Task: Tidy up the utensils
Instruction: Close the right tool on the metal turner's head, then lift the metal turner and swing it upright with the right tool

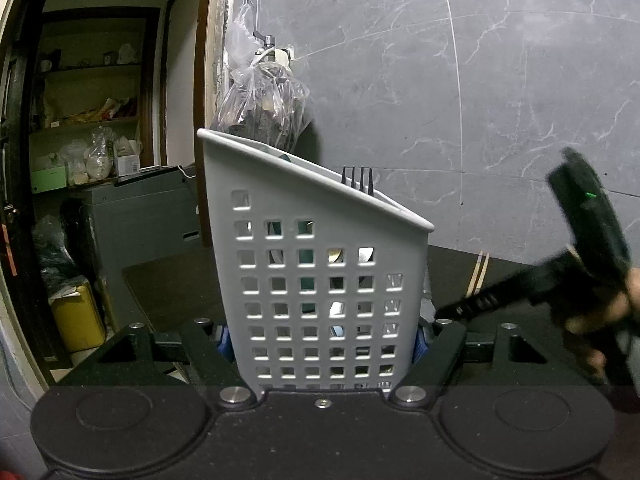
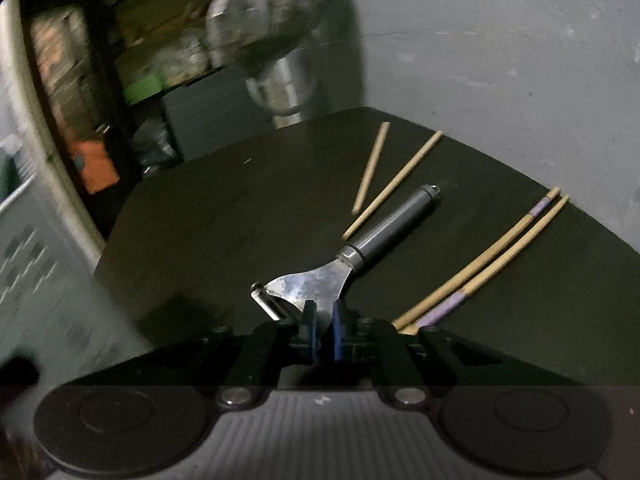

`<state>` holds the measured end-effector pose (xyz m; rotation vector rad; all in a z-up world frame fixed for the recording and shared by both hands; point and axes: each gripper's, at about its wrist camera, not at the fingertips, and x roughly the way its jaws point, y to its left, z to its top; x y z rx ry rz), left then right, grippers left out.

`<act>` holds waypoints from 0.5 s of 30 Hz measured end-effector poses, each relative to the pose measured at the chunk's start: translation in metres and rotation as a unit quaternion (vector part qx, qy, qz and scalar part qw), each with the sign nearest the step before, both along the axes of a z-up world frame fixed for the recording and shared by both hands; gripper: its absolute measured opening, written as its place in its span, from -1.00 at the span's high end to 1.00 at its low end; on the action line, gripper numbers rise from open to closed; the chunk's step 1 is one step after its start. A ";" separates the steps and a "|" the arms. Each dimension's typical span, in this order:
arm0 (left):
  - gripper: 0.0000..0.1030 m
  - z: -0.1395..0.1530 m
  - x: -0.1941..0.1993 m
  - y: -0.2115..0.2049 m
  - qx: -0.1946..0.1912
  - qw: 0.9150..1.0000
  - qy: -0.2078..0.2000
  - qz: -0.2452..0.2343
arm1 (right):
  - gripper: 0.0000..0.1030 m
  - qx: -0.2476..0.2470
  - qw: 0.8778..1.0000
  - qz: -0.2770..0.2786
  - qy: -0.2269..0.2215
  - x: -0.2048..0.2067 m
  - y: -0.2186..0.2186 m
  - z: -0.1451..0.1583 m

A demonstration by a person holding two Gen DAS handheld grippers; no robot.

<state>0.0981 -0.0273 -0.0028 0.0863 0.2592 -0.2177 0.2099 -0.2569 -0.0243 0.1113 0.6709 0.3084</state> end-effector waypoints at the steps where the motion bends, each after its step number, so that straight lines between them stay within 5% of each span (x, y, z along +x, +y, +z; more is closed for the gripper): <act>1: -0.48 0.000 0.000 0.000 0.000 1.000 0.000 -0.001 | 0.82 -0.010 1.000 0.009 -0.004 -0.008 0.001 0.000; 12: -0.48 0.000 0.001 0.001 -0.002 1.000 -0.001 -0.001 | 0.79 -0.086 0.986 0.142 -0.003 -0.094 0.009 0.009; 15: -0.48 -0.001 0.000 0.001 -0.002 1.000 -0.001 -0.001 | 0.26 -0.095 0.985 0.145 -0.009 -0.102 0.008 0.015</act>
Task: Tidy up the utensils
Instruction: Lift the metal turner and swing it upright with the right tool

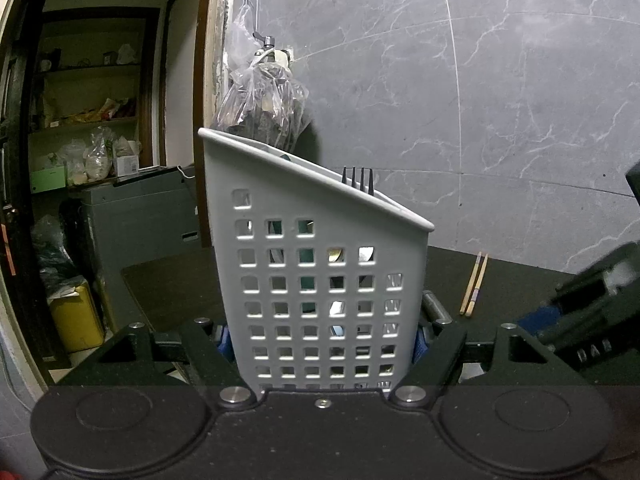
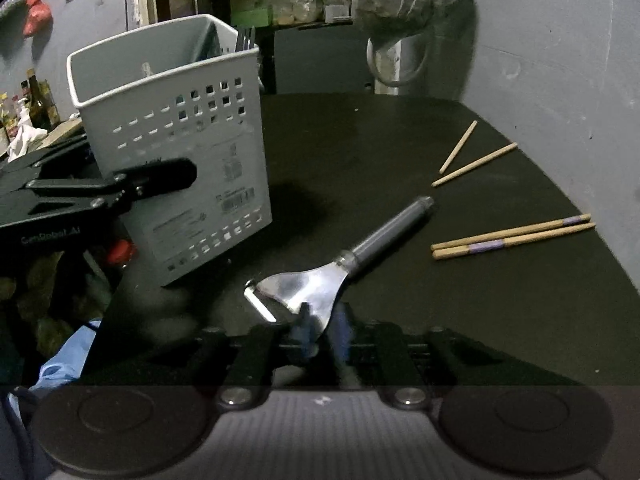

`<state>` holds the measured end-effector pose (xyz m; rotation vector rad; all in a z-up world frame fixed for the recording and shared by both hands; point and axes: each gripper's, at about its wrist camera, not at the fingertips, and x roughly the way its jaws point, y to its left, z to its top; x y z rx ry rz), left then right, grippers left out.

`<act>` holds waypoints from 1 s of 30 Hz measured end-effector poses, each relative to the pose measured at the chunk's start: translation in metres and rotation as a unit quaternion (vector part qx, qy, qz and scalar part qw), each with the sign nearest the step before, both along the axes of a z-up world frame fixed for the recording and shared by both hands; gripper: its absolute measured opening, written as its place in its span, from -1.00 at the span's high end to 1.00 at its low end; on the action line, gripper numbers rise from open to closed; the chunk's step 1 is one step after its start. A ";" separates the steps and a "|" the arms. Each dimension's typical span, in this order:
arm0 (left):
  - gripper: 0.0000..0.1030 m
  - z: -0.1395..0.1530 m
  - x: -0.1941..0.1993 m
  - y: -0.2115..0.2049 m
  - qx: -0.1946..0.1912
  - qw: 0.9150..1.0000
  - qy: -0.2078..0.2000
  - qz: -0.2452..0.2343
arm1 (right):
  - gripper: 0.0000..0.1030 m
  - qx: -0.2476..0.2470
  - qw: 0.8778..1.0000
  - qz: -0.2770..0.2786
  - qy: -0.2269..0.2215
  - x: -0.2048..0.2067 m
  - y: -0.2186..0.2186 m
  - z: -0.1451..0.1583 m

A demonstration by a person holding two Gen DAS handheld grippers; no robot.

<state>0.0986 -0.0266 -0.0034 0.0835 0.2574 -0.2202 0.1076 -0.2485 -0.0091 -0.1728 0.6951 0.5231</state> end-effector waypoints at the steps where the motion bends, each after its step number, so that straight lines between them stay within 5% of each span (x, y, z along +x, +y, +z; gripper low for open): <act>1: -0.48 0.000 0.000 0.000 0.000 1.000 0.000 0.000 | 0.15 0.005 1.000 -0.004 -0.007 -0.001 -0.001 0.003; 9: -0.48 0.000 0.000 -0.001 0.004 1.000 0.001 0.001 | 0.14 0.066 0.996 -0.060 0.000 0.053 -0.008 0.008; 19: -0.48 0.001 0.000 -0.002 0.003 1.000 0.001 0.000 | -0.42 0.052 0.994 -0.090 0.012 0.091 0.000 -0.002; 30: -0.48 0.001 0.000 -0.001 0.003 1.000 0.001 0.000 | -0.40 0.044 0.995 -0.090 0.001 0.105 0.011 -0.012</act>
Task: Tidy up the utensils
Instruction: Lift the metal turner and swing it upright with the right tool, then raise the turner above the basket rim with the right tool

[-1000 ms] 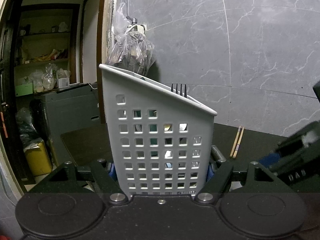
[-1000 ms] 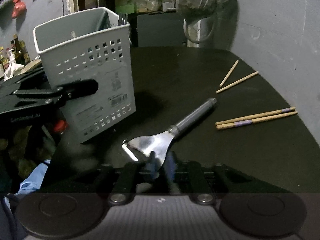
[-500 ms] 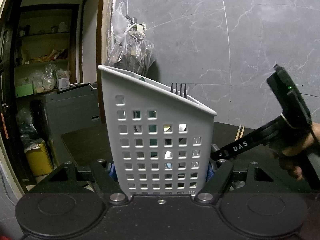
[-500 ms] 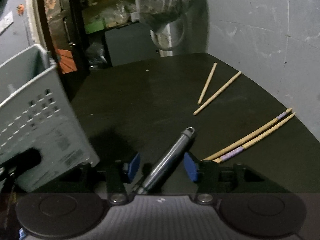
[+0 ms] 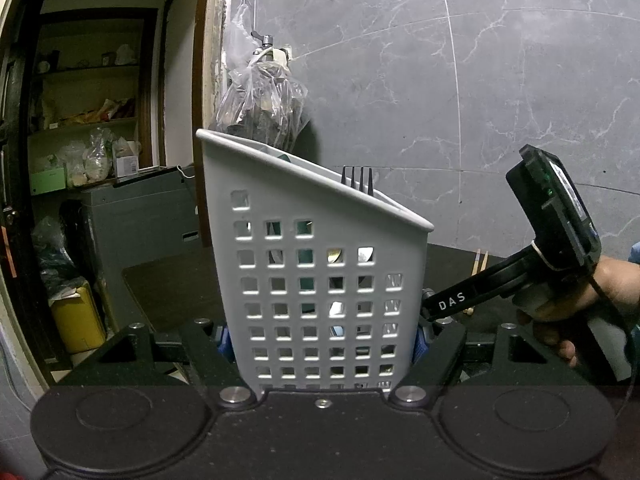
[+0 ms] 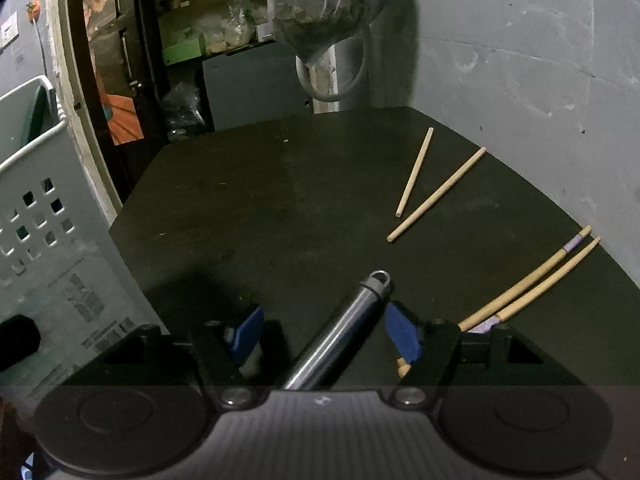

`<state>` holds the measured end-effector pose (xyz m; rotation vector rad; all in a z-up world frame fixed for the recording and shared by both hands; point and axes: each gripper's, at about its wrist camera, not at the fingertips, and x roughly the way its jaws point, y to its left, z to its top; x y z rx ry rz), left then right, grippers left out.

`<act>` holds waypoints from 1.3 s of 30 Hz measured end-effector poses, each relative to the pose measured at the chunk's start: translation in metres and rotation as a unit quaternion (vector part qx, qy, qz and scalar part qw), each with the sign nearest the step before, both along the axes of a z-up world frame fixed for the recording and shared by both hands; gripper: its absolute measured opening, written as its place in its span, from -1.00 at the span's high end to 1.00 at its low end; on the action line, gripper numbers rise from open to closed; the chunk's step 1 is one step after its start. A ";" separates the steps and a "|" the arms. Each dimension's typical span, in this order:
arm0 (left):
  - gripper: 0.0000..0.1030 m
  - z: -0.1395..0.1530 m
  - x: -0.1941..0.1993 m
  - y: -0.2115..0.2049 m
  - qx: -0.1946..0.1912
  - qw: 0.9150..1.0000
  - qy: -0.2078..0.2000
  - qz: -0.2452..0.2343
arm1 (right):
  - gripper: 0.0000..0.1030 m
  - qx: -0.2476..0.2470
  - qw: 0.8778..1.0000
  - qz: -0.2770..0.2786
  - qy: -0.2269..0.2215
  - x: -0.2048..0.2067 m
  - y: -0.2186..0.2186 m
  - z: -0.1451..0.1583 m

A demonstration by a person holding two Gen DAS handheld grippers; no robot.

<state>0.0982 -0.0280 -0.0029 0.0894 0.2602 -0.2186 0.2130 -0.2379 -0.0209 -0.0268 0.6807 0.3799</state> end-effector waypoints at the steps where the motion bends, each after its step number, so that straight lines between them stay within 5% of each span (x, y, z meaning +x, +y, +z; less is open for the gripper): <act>1: -0.48 0.000 0.000 0.000 0.000 1.000 0.000 0.000 | -0.34 -0.001 1.000 0.000 -0.001 0.001 0.001 0.000; 7: -0.48 0.000 0.000 0.000 0.000 1.000 0.000 0.000 | 0.28 -0.013 1.000 -0.015 -0.018 -0.002 0.002 -0.001; 13: -0.48 0.000 0.000 0.000 0.001 1.000 0.000 0.000 | 0.59 -0.010 1.000 -0.005 -0.025 -0.008 0.002 -0.002; 23: -0.48 0.000 0.000 0.000 0.000 1.000 0.000 0.000 | 0.62 0.057 0.998 0.005 -0.013 -0.009 -0.006 0.008; 29: -0.48 0.000 0.000 0.000 0.000 1.000 0.000 0.000 | 0.61 0.103 0.991 0.005 -0.091 -0.033 -0.017 0.030; 39: -0.48 0.000 0.000 0.000 0.000 1.000 0.000 0.000 | 0.61 0.090 0.972 0.019 -0.215 -0.072 -0.010 0.052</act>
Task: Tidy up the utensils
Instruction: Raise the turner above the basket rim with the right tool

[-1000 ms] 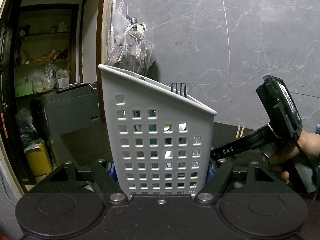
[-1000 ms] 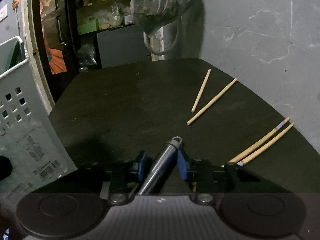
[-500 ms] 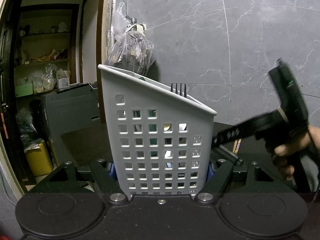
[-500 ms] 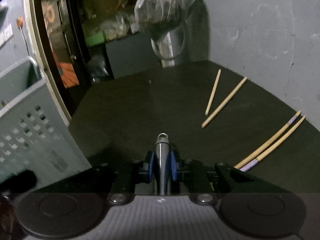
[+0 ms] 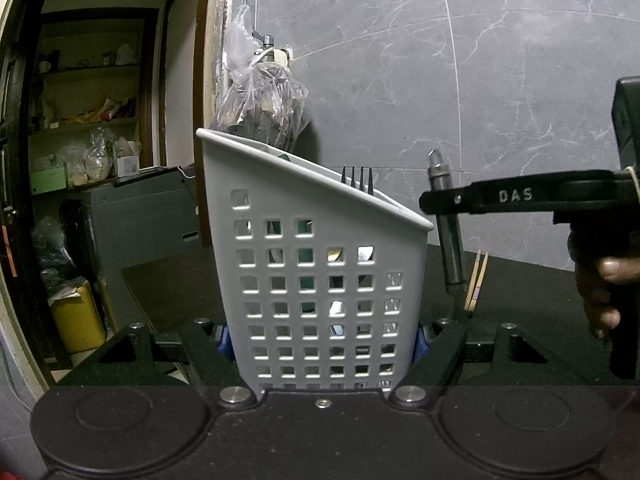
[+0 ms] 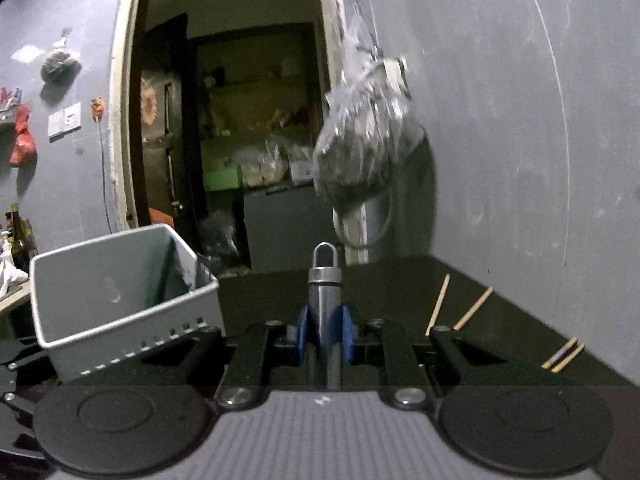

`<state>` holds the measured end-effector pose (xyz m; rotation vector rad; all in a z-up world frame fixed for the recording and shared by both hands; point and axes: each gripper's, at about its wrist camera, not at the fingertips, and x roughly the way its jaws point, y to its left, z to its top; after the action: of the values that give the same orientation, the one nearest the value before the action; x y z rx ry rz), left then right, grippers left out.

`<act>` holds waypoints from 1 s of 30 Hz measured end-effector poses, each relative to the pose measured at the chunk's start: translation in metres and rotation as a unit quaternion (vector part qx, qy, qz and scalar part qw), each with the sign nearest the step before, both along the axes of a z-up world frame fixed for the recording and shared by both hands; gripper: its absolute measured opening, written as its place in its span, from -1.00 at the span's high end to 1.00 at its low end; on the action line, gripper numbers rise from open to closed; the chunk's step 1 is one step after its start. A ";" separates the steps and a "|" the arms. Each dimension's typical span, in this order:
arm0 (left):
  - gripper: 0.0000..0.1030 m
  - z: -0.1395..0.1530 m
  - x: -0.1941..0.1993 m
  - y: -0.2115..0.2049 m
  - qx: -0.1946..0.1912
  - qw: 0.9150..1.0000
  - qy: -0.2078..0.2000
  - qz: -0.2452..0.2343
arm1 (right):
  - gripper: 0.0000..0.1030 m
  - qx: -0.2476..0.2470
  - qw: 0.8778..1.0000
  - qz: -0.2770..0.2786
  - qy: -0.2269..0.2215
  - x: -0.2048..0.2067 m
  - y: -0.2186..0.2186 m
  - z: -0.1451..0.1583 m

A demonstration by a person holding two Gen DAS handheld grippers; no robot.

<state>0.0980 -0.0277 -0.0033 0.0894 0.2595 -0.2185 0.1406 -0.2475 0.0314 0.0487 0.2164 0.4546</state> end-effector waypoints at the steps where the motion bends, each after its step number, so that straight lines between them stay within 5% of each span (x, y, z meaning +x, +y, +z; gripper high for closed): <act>1: -0.48 0.000 0.000 0.000 0.000 1.000 0.000 0.000 | 0.61 0.000 1.000 -0.002 -0.007 -0.002 0.000 0.001; 15: -0.48 0.000 0.000 0.000 0.000 1.000 0.000 0.000 | 0.61 0.002 0.998 -0.021 -0.051 -0.034 0.004 -0.006; 30: -0.48 0.000 0.000 0.000 0.000 1.000 0.000 0.000 | 0.61 0.078 0.994 -0.059 -0.040 -0.047 -0.014 -0.010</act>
<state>0.0976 -0.0278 -0.0035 0.0886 0.2587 -0.2187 0.0939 -0.2619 0.0217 0.1941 0.0991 0.3546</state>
